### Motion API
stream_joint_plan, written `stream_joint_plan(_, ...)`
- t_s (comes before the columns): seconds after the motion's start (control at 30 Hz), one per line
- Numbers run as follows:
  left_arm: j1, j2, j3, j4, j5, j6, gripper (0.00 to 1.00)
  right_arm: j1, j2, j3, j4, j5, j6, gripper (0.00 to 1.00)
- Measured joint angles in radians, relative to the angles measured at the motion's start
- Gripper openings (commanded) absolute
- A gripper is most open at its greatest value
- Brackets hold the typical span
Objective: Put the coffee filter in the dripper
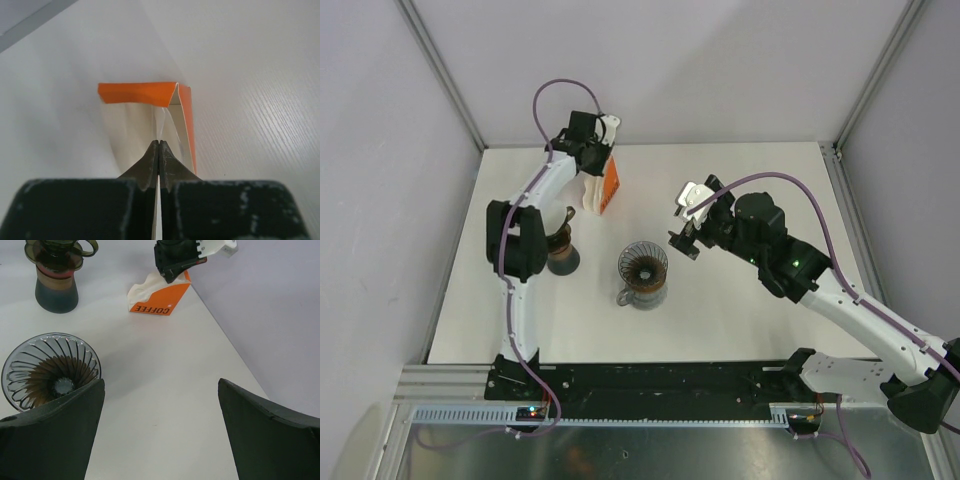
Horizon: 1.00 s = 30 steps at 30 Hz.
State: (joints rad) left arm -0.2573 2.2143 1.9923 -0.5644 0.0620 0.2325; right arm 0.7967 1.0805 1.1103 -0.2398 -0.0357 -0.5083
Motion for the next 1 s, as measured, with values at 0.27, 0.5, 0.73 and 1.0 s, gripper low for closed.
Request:
stream_joint_plan(0.27, 0.011, -0.154, -0.051, -0.001, -0.004, -0.024, 0.0, 0.003, 0.0, 0.0, 0.005, 0.0, 0.005, 0.99)
stream_joint_plan(0.5, 0.012, -0.282, -0.109, 0.001, -0.001, -0.062, 0.0, 0.013, 0.001, 0.0, 0.048, 0.011, 0.068, 0.99)
stream_joint_plan(0.73, 0.013, -0.371, -0.151, 0.002, 0.072, -0.127, 0.0, 0.032, 0.045, 0.0, 0.157, 0.063, 0.176, 0.99)
stream_joint_plan(1.0, 0.013, -0.329, -0.194, 0.008, 0.085, -0.131, 0.0, 0.035, 0.08, -0.003, 0.163, 0.075, 0.231, 0.99)
